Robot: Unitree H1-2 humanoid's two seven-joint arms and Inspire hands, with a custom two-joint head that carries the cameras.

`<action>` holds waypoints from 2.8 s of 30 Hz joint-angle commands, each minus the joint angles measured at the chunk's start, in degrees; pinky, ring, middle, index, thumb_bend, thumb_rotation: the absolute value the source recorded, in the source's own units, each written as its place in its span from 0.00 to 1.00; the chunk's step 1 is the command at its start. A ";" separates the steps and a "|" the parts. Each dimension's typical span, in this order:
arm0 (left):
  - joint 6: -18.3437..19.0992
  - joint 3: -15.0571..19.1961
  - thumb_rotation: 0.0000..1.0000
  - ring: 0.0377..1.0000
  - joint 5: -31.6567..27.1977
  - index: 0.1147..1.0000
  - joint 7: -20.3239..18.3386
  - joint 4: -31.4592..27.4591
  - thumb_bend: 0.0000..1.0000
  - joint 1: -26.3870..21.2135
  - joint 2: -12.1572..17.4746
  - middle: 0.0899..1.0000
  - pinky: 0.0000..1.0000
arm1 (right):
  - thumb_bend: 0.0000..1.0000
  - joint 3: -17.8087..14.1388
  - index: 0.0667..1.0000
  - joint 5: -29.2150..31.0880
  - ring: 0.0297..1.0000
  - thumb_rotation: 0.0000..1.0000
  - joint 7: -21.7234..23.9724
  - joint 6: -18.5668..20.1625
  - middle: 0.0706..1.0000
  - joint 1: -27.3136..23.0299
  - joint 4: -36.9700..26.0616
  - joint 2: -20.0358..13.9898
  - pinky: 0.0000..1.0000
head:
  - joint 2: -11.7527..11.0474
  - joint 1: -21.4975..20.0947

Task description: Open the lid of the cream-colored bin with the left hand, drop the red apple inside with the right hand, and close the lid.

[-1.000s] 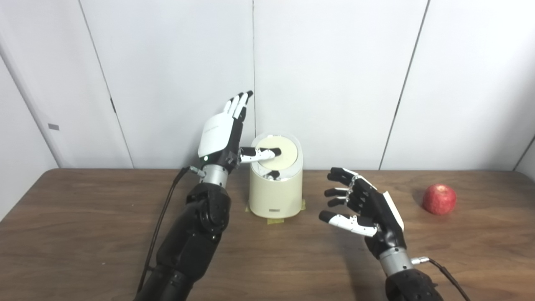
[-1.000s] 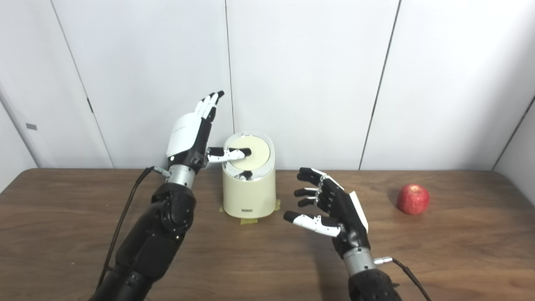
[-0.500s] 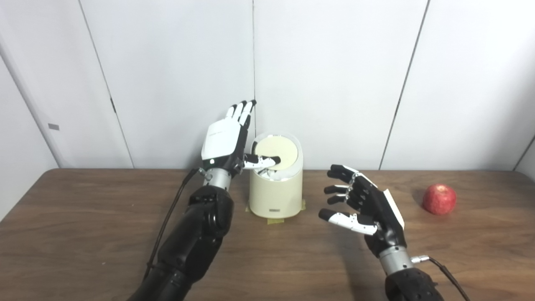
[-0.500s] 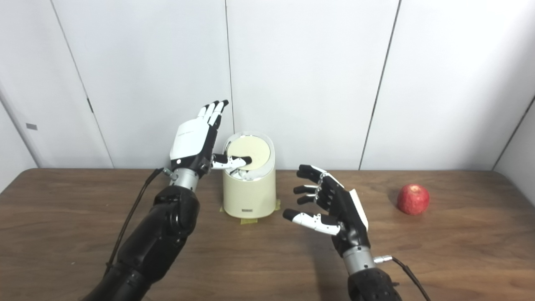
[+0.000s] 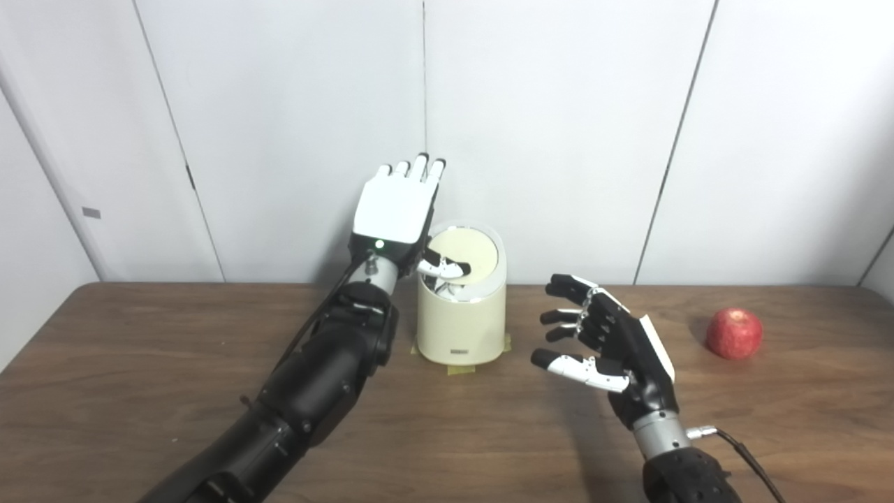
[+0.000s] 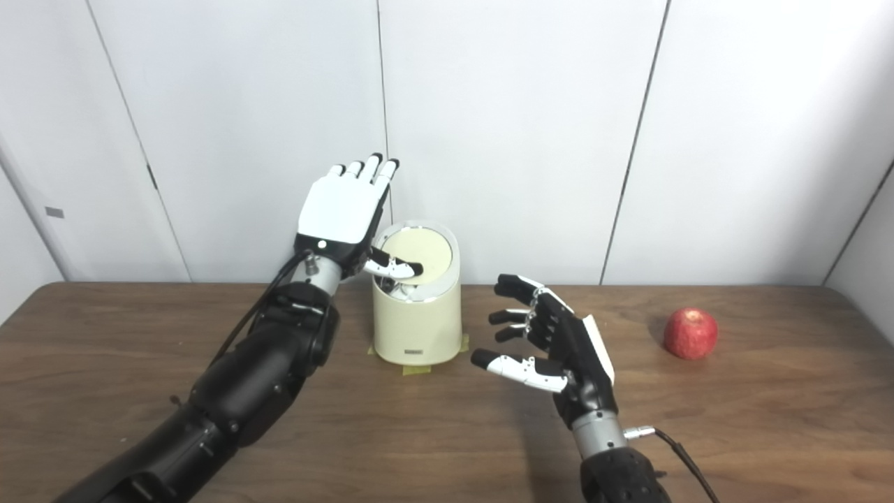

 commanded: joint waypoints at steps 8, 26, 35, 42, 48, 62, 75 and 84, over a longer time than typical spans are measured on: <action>-11.63 14.60 0.21 0.92 -20.73 1.00 9.36 -3.80 0.88 4.79 -3.56 0.98 0.91 | 0.80 0.06 0.72 -0.19 0.61 0.17 -0.22 -2.44 0.74 -2.19 -1.59 -0.09 0.52 | 0.16 0.34; -25.74 34.78 0.38 0.77 -62.71 0.84 2.27 -15.39 0.83 20.27 -6.46 0.80 0.73 | 0.81 0.01 0.72 0.12 0.60 0.20 -0.05 -1.46 0.74 -1.99 -2.05 -0.64 0.52 | 0.75 0.64; -30.37 36.79 0.38 0.73 -69.00 0.83 -2.48 -20.39 0.84 30.87 -2.09 0.76 0.65 | 0.80 -0.62 0.72 0.72 0.59 0.18 -0.33 -1.44 0.74 -1.86 -2.33 -0.75 0.52 | 0.87 0.65; -31.29 37.30 0.31 0.74 -73.06 0.80 -4.42 -21.20 0.79 34.34 -2.76 0.78 0.63 | 0.82 -2.20 0.73 -0.11 0.61 0.22 -0.52 -3.27 0.74 -2.96 -0.96 -3.36 0.54 | 0.79 -0.34; -33.29 37.60 0.30 0.73 -73.41 0.79 -5.12 -19.08 0.79 34.03 -2.46 0.78 0.59 | 0.81 -4.13 0.71 -3.86 0.63 0.19 -0.65 -3.13 0.73 -6.23 0.88 -10.13 0.58 | -1.17 -8.16; -38.14 38.66 0.21 0.79 -73.81 0.83 -6.49 -13.02 0.67 32.06 -0.46 0.80 0.73 | 0.78 -9.58 0.68 -11.75 0.63 0.10 -5.32 2.04 0.71 -11.89 3.09 -20.15 0.55 | -5.36 -18.79; -36.05 39.80 0.16 0.81 -76.50 0.85 -7.45 -14.59 0.66 32.50 -0.16 0.81 0.72 | 0.83 -10.12 0.81 -15.68 0.82 0.13 -5.59 6.77 0.82 -12.32 10.65 -27.61 0.74 | -4.70 -20.34; -35.31 39.67 0.16 0.79 -75.85 0.83 -7.15 -15.14 0.68 32.53 -0.11 0.80 0.71 | 0.86 -8.37 0.87 -13.66 0.93 0.18 0.71 12.31 0.90 -12.17 14.90 -30.82 0.88 | -4.14 -20.80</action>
